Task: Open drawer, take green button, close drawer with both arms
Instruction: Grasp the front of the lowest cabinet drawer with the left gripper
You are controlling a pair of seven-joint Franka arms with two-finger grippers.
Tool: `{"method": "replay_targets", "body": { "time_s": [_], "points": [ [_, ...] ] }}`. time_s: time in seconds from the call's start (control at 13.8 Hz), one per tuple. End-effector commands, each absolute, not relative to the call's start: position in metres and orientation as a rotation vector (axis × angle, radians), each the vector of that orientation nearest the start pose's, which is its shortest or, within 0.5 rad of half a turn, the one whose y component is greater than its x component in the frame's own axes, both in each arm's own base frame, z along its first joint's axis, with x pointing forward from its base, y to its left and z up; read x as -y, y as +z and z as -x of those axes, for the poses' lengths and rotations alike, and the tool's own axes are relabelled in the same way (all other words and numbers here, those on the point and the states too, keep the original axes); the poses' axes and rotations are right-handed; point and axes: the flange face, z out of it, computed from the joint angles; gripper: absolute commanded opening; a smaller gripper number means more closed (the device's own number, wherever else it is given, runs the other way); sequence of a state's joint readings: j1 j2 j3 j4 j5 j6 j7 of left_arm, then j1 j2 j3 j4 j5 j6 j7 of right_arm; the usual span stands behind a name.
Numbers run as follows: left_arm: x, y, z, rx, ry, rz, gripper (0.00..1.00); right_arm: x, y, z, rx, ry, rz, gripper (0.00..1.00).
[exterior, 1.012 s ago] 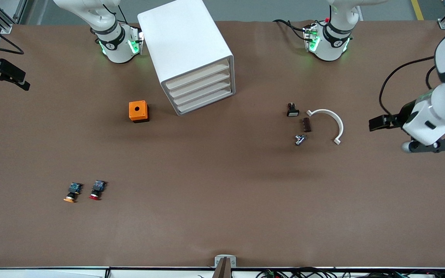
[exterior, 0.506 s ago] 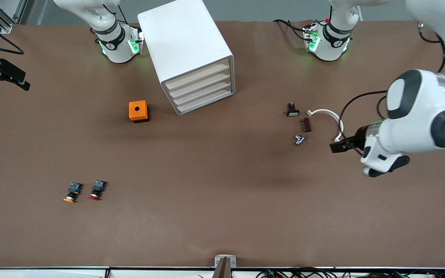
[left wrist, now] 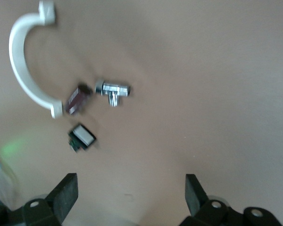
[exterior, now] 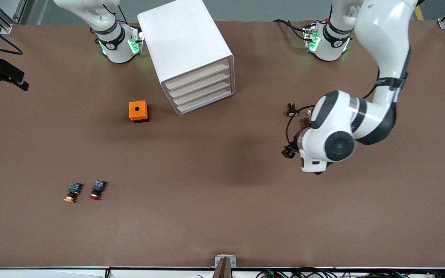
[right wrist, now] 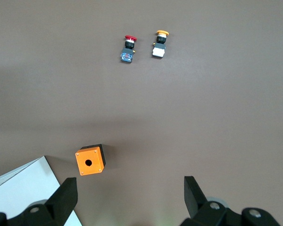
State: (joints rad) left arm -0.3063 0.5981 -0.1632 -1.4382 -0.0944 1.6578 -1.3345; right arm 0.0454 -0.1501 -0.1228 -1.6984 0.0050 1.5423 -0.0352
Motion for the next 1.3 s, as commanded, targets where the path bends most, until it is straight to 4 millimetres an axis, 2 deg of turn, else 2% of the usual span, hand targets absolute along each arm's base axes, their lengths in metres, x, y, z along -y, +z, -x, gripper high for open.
{"method": "replay_targets", "body": {
  "time_s": [0.0,0.14,0.36,0.58,0.72,0.87,1.01,1.23],
  "points": [
    [0.322,0.298,-0.592,1.453,0.562,2.451,1.00,0.046,0.643,-0.495,-0.053,0.001,3.130,1.00],
    [0.348,0.276,-0.576,1.533,0.662,2.358,1.00,0.044,0.643,-0.495,-0.048,0.003,3.130,1.00],
    [0.362,0.243,-0.564,1.686,0.872,2.164,1.00,0.044,0.643,-0.495,-0.048,0.003,3.130,1.00],
    [0.377,0.210,-0.548,1.773,0.961,1.957,0.99,0.048,0.642,-0.494,-0.060,0.020,3.131,1.00],
    [0.393,0.190,-0.536,1.874,1.048,1.735,0.92,0.048,0.642,-0.494,-0.060,0.020,3.129,1.00],
    [0.402,0.184,-0.530,1.949,1.114,1.547,0.89,0.047,0.641,-0.495,-0.060,0.020,3.129,1.00],
    [0.409,0.179,-0.525,1.968,1.151,1.450,0.83,0.047,0.642,-0.494,-0.055,0.020,3.130,1.00],
    [0.432,0.167,-0.504,1.901,1.291,1.332,0.76,0.047,0.641,-0.493,-0.057,0.025,3.129,1.00]
  ]
}}
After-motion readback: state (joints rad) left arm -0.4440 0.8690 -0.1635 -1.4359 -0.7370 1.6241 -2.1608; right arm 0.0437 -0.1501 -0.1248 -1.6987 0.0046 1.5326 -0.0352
